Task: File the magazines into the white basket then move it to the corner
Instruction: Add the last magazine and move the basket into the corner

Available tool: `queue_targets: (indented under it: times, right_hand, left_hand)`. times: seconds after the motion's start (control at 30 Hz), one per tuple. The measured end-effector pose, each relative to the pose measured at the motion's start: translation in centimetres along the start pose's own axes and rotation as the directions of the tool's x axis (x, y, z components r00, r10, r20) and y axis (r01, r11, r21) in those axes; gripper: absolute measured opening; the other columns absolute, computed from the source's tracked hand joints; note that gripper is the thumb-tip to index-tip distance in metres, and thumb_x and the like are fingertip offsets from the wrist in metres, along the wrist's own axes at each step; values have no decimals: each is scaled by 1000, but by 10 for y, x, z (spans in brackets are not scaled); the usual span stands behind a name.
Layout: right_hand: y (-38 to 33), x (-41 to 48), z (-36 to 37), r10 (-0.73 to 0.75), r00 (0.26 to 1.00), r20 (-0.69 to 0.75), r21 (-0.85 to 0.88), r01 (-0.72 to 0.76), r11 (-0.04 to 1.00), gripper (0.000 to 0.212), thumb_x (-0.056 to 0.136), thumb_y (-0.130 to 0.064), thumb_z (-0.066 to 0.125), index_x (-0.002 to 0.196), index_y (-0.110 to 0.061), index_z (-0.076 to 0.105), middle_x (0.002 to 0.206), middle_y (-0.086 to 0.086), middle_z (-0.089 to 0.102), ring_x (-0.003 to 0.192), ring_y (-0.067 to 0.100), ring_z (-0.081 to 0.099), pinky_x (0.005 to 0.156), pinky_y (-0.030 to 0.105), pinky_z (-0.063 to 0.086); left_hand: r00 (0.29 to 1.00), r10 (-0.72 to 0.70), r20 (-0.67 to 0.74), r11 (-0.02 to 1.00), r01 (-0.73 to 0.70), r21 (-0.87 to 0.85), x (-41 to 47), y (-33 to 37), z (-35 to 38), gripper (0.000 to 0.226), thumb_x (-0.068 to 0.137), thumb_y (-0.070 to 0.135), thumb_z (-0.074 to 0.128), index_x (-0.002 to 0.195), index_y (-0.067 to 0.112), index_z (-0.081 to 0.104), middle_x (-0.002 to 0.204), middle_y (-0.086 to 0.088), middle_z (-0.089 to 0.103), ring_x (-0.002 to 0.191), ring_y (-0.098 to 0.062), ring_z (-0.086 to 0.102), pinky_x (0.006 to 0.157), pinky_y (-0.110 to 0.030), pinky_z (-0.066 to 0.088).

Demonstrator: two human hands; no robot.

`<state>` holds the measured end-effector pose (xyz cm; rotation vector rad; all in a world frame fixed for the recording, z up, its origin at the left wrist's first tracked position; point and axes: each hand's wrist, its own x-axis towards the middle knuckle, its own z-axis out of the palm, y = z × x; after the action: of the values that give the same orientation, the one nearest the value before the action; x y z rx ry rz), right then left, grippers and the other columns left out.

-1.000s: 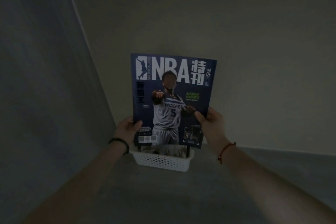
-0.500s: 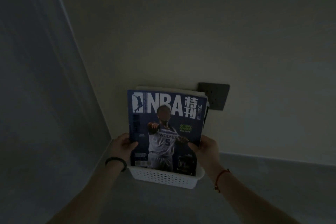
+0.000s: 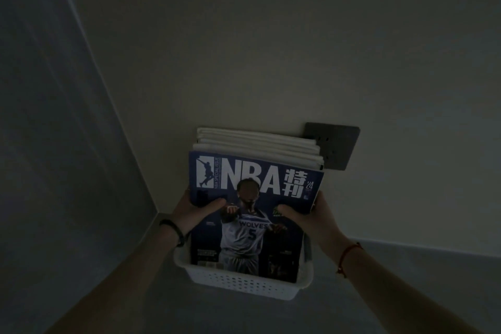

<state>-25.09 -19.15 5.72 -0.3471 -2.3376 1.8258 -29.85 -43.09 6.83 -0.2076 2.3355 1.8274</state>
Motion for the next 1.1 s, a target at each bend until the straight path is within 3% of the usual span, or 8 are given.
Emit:
queue_targets:
  times: [0.23,0.47,0.63,0.7,0.8,0.87,0.97,1.1]
  right_hand:
    - [2,-7,3,-201,974,-102,-10,201,979,55,56,-18,85,94,-40,51,90,-23,59,76,-9,60,58,5,48]
    - [3,-10,4,-303,946,-112,-25,302,953,57,54,-24,84,89,-49,48,91,-29,57,78,-25,55,58,-3,44]
    - [11,-6,9,-252,967,-30,-115,247,962,58,65,-32,79,113,-31,46,100,-20,55,81,-15,53,62,-1,42]
    - [17,-5,4,-195,980,48,-178,200,963,70,65,-40,76,125,-27,40,111,-13,49,95,1,48,80,13,42]
    - [33,-9,-7,-150,987,58,-199,158,967,68,75,-38,68,133,-26,35,126,-5,41,117,13,39,95,32,36]
    - [48,-16,-13,-16,1000,-13,-101,14,995,66,80,-36,62,137,-24,30,138,4,36,125,21,38,93,31,35]
    - [60,-32,-8,204,961,185,233,-245,941,93,62,-45,74,138,-37,21,133,0,41,112,13,51,79,26,48]
    - [64,-35,15,55,988,143,198,-83,977,75,75,1,69,137,-23,34,135,0,49,114,6,52,90,32,52]
  left_hand:
    - [977,119,-177,993,-116,24,0,-7,0,61,71,7,73,125,5,44,129,-16,53,117,-32,51,96,-38,40]
    - [973,157,-170,987,-151,47,-4,-13,-10,65,73,8,71,129,5,40,134,-16,49,123,-32,47,107,-48,37]
    - [987,133,-93,989,-126,75,-5,-9,-5,51,84,15,60,130,7,40,120,-7,52,109,-21,51,93,-29,42]
    - [989,117,-92,990,-108,91,-6,-12,-5,47,86,16,56,129,7,40,118,-10,54,97,-18,50,84,-24,41]
    - [997,61,-44,985,-53,167,-11,-27,-12,46,90,19,50,132,8,37,132,-17,49,117,-29,49,91,-30,39]
    - [999,22,-33,985,-16,174,-17,-41,-15,47,91,22,47,134,7,36,138,-18,44,126,-31,43,99,-27,37]
    - [994,-103,-18,992,104,70,-24,-52,-8,50,91,32,44,135,10,37,144,-14,39,132,-29,37,109,-36,30]
    - [993,-117,-26,992,116,-54,-26,-55,-1,50,92,31,41,138,12,32,147,-13,35,133,-29,36,97,-32,30]
